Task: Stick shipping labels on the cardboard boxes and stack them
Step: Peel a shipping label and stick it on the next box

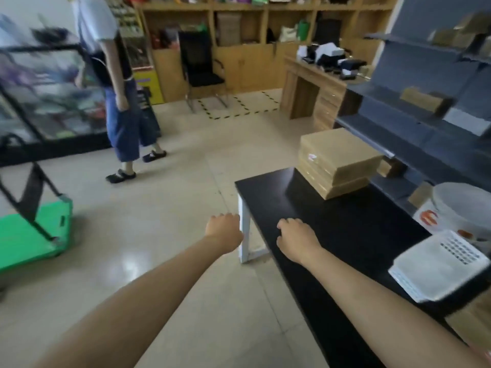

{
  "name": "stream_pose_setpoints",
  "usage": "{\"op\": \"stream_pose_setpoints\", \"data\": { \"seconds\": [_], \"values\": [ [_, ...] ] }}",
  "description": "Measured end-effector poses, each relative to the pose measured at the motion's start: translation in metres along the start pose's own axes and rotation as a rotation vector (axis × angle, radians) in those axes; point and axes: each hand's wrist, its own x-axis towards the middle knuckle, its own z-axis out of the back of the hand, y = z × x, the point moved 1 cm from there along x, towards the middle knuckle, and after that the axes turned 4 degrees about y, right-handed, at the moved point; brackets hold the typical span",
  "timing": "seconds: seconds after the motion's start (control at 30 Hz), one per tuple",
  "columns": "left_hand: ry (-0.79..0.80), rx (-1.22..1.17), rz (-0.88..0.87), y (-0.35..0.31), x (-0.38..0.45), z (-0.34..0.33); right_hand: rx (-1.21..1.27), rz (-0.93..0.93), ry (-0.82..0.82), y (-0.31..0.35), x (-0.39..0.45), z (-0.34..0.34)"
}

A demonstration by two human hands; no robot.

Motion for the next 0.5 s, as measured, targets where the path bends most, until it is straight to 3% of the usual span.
{"op": "stream_pose_setpoints", "data": {
  "seconds": [0.23, 0.5],
  "values": [
    [0.033, -0.118, 0.333, 0.132, 0.011, 0.009, -0.066, 0.312, 0.066, 0.098, 0.114, 0.011],
    [-0.003, -0.186, 0.461, 0.214, 0.050, 0.026, -0.110, 0.442, 0.086, 0.161, 0.218, 0.021]
  ]
}}
